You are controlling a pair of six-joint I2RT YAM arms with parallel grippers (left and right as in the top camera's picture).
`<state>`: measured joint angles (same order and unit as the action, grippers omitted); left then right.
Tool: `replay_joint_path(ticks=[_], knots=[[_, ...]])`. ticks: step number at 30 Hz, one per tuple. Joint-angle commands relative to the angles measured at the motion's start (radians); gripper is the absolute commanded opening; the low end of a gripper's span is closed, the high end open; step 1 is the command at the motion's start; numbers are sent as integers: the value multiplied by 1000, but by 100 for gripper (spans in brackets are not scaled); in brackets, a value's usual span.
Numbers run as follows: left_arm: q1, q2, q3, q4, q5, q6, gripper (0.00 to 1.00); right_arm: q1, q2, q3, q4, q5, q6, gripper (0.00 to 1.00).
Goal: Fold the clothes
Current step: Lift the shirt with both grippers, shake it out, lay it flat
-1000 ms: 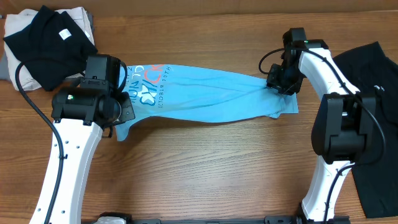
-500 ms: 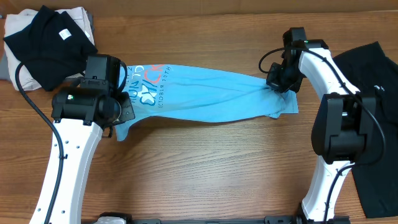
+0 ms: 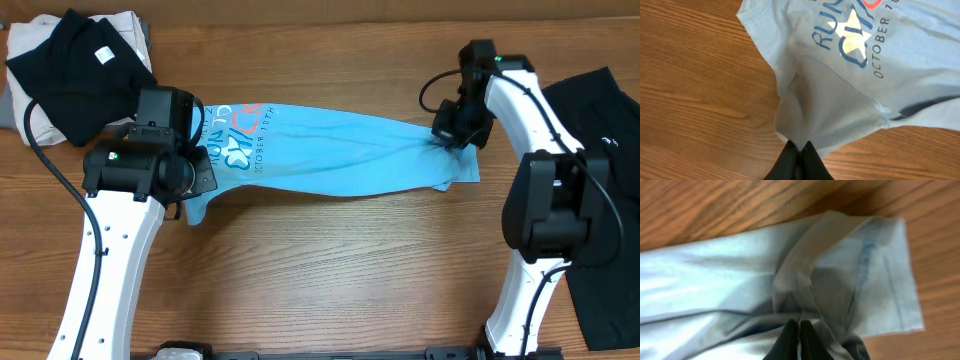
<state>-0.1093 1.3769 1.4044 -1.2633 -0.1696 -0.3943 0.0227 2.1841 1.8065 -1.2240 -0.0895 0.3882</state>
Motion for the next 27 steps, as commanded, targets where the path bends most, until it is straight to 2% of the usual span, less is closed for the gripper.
replay_joint_path(ticks=[1, 7, 20, 27], knots=[[4, -15, 82, -23, -21, -16, 4, -15, -61, 91, -43, 2, 13, 4], [2, -42, 209, -94, -21, -13, 4, -17, -196, 163, -117, 0, 63, 4], [-5, -260, 555, -244, -21, -12, 4, -18, -710, 164, -151, 2, 53, 4], [-5, -312, 811, -392, -13, -10, 4, -18, -958, 166, -151, 2, 54, 4]])
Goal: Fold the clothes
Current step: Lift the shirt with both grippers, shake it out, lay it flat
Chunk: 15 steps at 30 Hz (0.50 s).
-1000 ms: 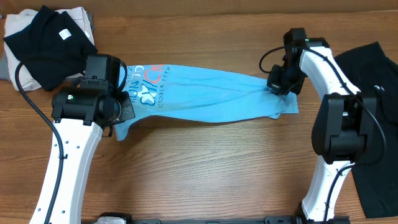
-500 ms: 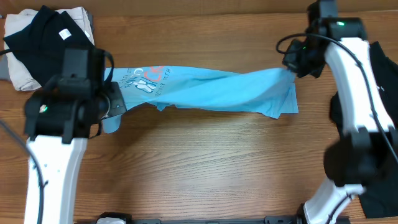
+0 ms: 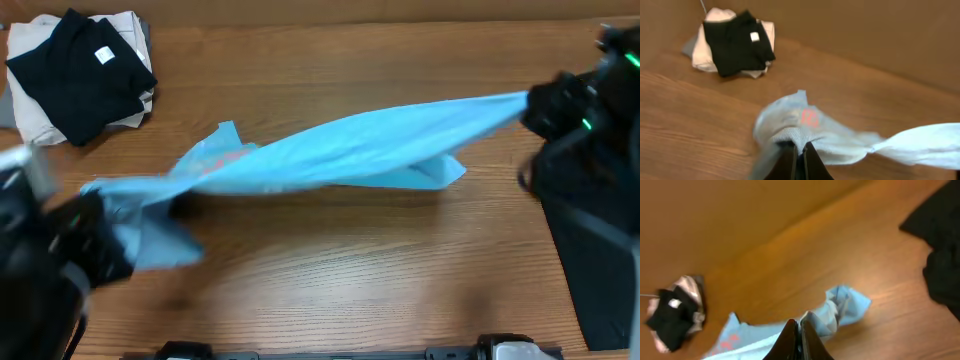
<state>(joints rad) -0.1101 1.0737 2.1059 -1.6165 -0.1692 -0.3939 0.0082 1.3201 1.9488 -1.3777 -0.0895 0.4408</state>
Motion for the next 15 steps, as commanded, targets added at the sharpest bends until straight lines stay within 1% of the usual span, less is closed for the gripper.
replay_joint_path(ticks=[1, 4, 7, 11, 15], knots=[[-4, -9, 158, -63, -14, -10, 4, -4, -125, 24, 2, 2, 1, 4], [-3, -9, 251, -72, 9, 13, 4, -4, -196, 37, 3, 6, 2, 4], [-2, -3, 323, -58, 7, 13, 4, -4, -221, 93, -2, 50, 34, 4], [-2, 22, 331, 1, 2, 22, 4, -4, -202, 178, 27, 120, 35, 4], [-2, 133, 331, 48, 1, 51, 4, -4, -137, 191, 75, 176, 36, 4]])
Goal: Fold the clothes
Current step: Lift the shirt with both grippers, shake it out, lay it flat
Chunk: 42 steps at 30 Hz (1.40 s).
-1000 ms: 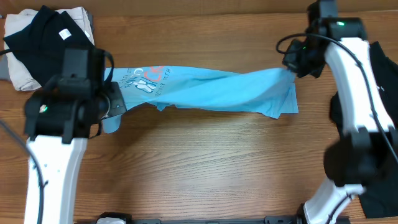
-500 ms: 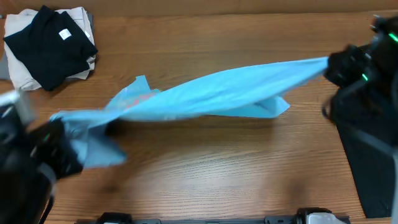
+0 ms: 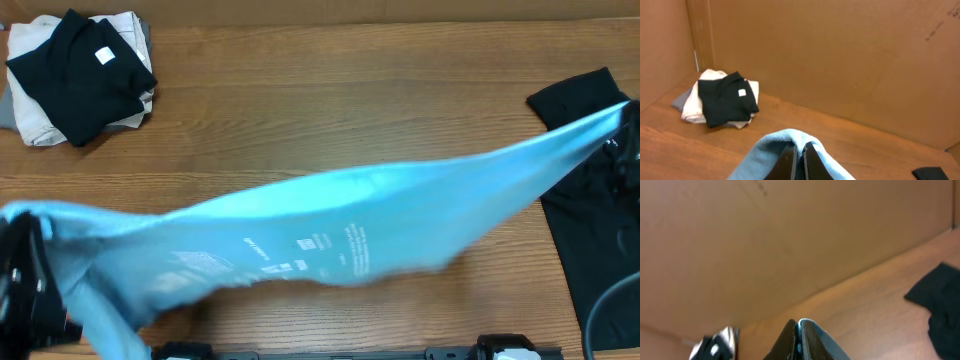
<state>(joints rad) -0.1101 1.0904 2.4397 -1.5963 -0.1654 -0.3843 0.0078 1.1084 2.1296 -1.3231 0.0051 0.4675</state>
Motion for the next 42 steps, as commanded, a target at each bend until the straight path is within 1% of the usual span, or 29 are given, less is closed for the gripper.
replay_joint_path(ticks=[1, 4, 7, 10, 15, 21, 22, 23, 24, 25, 26, 27, 28, 29, 32, 34, 36, 39, 42], knots=[[-2, 155, -3, 35, -3, 45, 4, -3, 98, 10, 27, 85, 9, 4], [-2, 298, -3, 56, -8, 48, 4, -3, 201, 10, 56, 84, 8, 4], [-2, 461, -3, 92, -55, 48, 4, -3, 331, 10, 97, 84, 8, 4], [-2, 626, -3, 158, -71, 68, 4, -3, 464, 10, 143, 84, 3, 4], [-2, 890, -3, 332, -71, 74, 4, -3, 672, 10, 240, 84, -3, 4], [0, 1167, -3, 586, -74, 76, 4, -10, 884, 7, 399, 92, -2, 4], [1, 1202, -3, 624, -74, 74, 6, -13, 911, 7, 426, 93, -2, 4], [2, 1236, -3, 662, -74, 74, 12, -18, 937, 7, 450, 92, -2, 4], [3, 1260, -3, 689, -72, 74, 25, -23, 955, 7, 465, 92, -2, 6], [5, 1283, -3, 713, -71, 74, 46, -30, 972, 7, 478, 92, -2, 13], [6, 1302, -3, 732, -79, 75, 81, -38, 985, 7, 485, 92, -2, 30], [7, 1312, -3, 746, -84, 77, 100, -44, 995, 7, 490, 92, -2, 52], [9, 1324, -3, 763, -87, 96, 100, -51, 996, 7, 492, 92, -2, 71], [13, 1324, -3, 777, -93, 124, 100, -64, 996, 7, 492, 92, -3, 81], [23, 1300, 15, 766, -106, 127, 100, -87, 985, 26, 465, 91, -3, 90], [27, 1273, 52, 729, -104, 126, 100, -99, 980, 53, 421, 91, -11, 94], [28, 1238, 101, 671, -104, 127, 100, -105, 977, 95, 359, 91, -31, 100], [28, 1164, 167, 540, -84, 127, 100, -106, 977, 171, 254, 67, -85, 100], [28, 1086, 175, 400, -22, 127, 100, -106, 975, 232, 153, 38, -105, 100]])
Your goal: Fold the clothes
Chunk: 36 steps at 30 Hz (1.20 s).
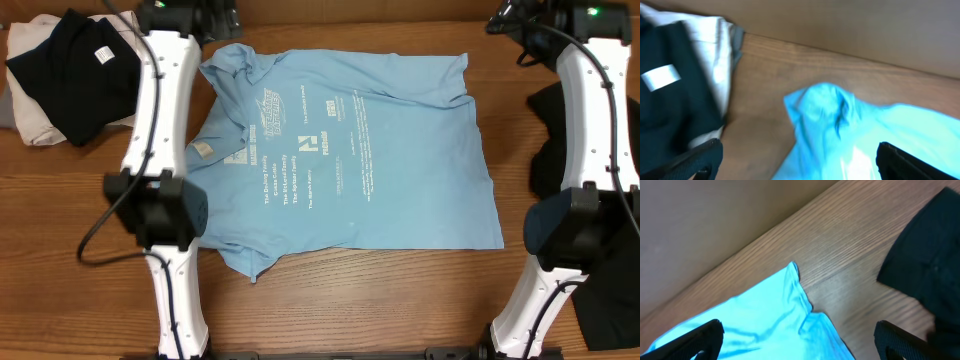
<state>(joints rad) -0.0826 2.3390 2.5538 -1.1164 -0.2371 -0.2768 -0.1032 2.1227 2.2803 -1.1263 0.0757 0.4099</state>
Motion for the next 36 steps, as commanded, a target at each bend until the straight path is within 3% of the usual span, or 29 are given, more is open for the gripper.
replay_joint_path(ticks=[1, 5, 10, 12, 21, 24, 28, 36], knots=[[1, -182, 61, -144, 79, 19, 100, 5, -42, 93, -72, -50, -48, 100], [-5, -183, 56, -358, 248, 21, 100, 5, -44, 96, -171, -138, -47, 100], [-21, -80, 35, -443, 346, 90, 94, 5, -41, 95, -265, -187, -47, 100], [-27, -27, 35, -439, 336, 91, 100, 5, -40, 95, -294, -186, -48, 100], [-27, 179, 35, -361, 158, 53, 98, 5, -39, 95, -394, -182, -104, 100], [-27, 224, 35, -366, 145, 90, 94, 5, -39, 95, -399, -182, -105, 100], [-37, 278, 35, -397, 143, 157, 97, 5, -39, 95, -393, -182, -104, 100], [-51, 329, 35, -426, 128, 161, 81, 5, -39, 95, -387, -182, -105, 100]])
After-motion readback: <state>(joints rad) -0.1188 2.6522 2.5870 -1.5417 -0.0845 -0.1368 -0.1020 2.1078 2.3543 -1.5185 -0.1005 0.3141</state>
